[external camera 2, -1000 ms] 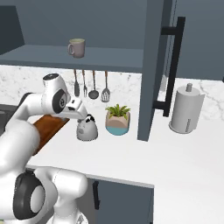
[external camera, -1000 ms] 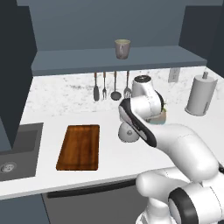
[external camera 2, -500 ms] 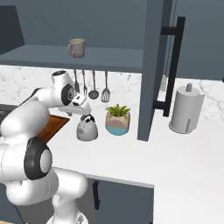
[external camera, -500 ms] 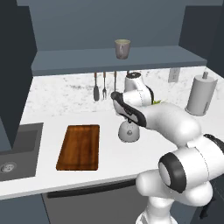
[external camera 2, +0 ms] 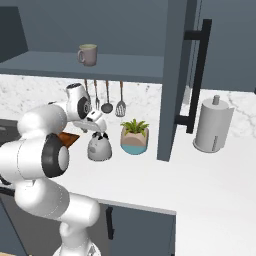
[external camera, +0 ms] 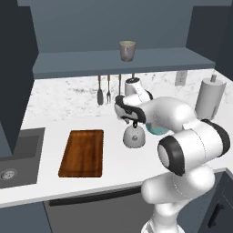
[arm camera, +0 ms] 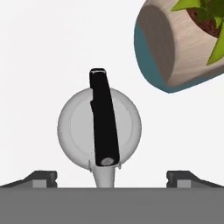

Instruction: Pick the kettle from the counter and place it on the tray. Then pick the mug from the cabinet and place it on the tray. Then close the cabinet doors.

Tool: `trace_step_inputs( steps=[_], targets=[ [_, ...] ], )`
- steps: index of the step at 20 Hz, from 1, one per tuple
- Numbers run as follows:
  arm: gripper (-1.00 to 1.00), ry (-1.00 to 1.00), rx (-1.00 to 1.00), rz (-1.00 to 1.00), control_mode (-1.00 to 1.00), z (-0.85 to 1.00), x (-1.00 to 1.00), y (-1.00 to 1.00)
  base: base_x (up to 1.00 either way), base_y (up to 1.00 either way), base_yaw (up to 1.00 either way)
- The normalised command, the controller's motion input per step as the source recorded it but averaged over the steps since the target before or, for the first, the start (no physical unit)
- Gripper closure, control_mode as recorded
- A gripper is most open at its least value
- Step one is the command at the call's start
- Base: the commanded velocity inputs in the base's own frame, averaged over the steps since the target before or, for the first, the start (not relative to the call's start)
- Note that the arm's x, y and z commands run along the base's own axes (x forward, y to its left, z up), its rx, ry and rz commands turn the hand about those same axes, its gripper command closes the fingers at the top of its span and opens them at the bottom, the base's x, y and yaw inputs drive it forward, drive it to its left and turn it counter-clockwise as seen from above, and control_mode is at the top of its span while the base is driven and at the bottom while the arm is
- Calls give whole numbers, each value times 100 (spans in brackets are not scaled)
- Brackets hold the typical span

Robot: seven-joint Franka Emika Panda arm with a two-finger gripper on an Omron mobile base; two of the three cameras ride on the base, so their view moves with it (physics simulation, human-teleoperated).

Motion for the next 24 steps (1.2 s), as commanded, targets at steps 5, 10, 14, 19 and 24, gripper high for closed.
trace_step_inputs(
  steps=[5,10,14,19,24],
  targets=[
    [-100,0,0,-7,-100,-37,27,0,0,0,0],
    [-100,1,0,-5,-100,-27,18,0,0,0,0],
    [-100,0,0,-3,-100,-16,12,0,0,0,0],
    [100,0,0,0,-100,0,0,0,0,0,0],
    [100,0,0,0,-100,0,-2,0,0,0,0]
  ],
)
